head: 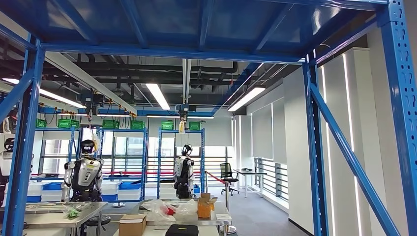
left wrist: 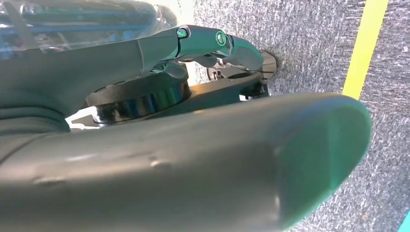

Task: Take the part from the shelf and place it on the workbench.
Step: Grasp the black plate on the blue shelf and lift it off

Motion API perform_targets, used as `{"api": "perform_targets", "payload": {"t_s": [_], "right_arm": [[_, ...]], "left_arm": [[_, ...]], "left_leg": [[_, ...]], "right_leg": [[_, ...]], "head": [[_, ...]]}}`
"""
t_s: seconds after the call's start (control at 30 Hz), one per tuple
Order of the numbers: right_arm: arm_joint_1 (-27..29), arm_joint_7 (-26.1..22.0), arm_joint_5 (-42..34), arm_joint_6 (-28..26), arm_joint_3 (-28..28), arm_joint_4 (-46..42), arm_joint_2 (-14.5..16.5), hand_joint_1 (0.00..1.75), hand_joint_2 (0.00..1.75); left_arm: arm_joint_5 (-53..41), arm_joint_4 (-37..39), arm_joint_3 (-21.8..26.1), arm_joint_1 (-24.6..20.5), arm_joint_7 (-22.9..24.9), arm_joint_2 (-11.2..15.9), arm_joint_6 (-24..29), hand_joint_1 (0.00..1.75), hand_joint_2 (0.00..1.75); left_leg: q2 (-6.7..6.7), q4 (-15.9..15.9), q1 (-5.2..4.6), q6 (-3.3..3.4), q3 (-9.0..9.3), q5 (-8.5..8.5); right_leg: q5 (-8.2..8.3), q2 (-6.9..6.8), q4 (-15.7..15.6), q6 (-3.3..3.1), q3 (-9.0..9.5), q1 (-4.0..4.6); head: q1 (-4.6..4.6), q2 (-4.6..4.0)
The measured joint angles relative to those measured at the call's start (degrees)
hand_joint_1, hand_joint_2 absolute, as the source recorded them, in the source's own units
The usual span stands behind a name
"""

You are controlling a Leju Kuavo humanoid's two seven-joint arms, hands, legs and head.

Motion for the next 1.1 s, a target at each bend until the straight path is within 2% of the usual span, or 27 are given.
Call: {"api": "perform_targets", "payload": {"t_s": [0.37,0.83,0.97,1.1], "right_arm": [[0.6,0.0,-0.4,-1.5,-2.7,-0.5,0.1,1.75,0.00],[1.1,0.0,-3.2,-5.0,-3.2,-0.9,0.1,1.75,0.00],[0.9,0.0,-3.8,-5.8,-3.0,-1.0,0.1,1.75,1.75],[0.7,0.0,-4.5,-6.6,-2.9,-1.1,0.1,1.75,1.75]], "left_arm": [[0.3,-0.4,0.0,0.2,-0.2,0.0,-0.3,0.00,0.00],[0.4,-0.5,0.0,0.4,-0.8,0.0,-1.1,0.00,0.00],[0.5,-0.5,0.0,0.4,-1.0,-0.1,-1.5,0.00,0.00],[0.9,-0.5,0.0,0.4,-1.2,-0.3,-1.9,0.00,0.00]], "left_leg": [[0.00,0.0,0.01,0.04,0.05,-0.01],[0.00,0.0,0.01,0.10,0.03,0.00],[0.01,0.0,0.01,0.10,0.03,0.00],[0.01,0.0,0.02,0.10,0.04,0.00]], "right_leg": [[0.03,0.00,-0.1,0.06,0.08,0.01],[0.04,0.03,-0.1,0.08,0.11,0.02],[0.05,0.04,-0.1,0.08,0.11,0.02],[0.07,0.06,-0.1,0.08,0.10,0.02]], "head": [[0.00,0.00],[-0.01,0.00],[-0.01,0.00],[0.01,0.00]]}}
